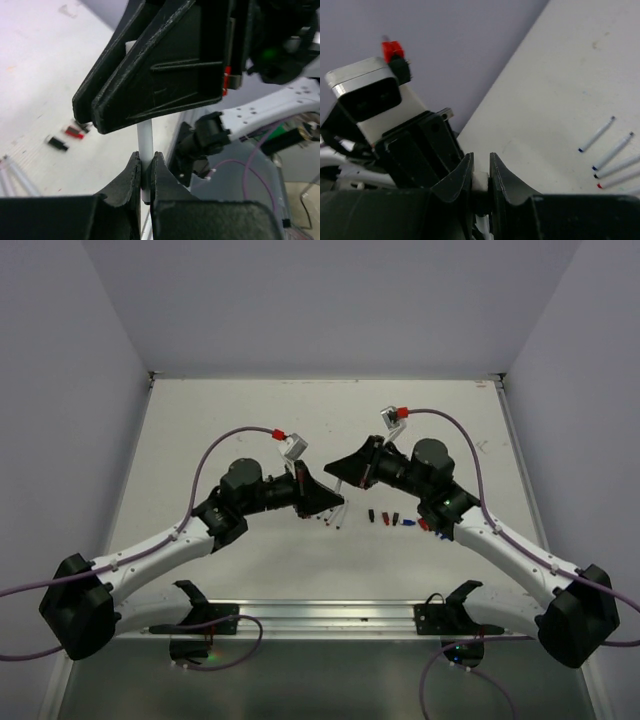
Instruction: Open the pen caps
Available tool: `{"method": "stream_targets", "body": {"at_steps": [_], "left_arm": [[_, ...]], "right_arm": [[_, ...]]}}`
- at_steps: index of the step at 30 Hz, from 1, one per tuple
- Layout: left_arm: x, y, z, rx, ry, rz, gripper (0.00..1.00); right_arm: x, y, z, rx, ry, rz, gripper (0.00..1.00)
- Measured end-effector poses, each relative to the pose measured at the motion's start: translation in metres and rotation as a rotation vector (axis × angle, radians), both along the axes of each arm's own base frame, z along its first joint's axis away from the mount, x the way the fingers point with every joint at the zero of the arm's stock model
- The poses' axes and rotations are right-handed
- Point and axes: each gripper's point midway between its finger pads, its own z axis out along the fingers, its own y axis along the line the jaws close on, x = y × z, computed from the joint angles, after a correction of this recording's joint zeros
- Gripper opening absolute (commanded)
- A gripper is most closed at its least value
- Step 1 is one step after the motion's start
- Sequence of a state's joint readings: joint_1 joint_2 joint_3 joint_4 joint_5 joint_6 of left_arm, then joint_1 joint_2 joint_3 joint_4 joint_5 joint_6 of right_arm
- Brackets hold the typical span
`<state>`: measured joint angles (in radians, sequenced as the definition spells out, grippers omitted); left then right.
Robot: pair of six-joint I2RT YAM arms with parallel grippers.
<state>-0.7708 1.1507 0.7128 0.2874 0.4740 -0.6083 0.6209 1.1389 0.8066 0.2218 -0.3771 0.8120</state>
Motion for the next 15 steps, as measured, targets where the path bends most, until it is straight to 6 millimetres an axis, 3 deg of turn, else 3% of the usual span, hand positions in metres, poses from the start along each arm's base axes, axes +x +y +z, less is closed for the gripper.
{"method": "stream_targets", "body": {"at_steps": [5,9,12,15], "left_arm": [[-0.033,0.003,0.056,-0.202,-0.085,-0.140,0.00],[-0.048,0.006,0.078,-0.221,-0.146,-0.191,0.00],[-0.032,0.006,0.076,-0.138,-0.124,-0.088,0.00],[-0.002,0.009,0.061,-0.007,-0.038,0.127,0.00]], "right_arm": [[-0.042,0.004,0.066,0.156,-0.248,0.194,0.00],[-0.063,0.004,0.091,0.210,-0.362,0.276,0.00],[-0.052,0.000,0.091,0.195,-0.365,0.209,0.00],[-0.018,-0.009,0.072,0.120,-0.272,0.021,0.00]]}}
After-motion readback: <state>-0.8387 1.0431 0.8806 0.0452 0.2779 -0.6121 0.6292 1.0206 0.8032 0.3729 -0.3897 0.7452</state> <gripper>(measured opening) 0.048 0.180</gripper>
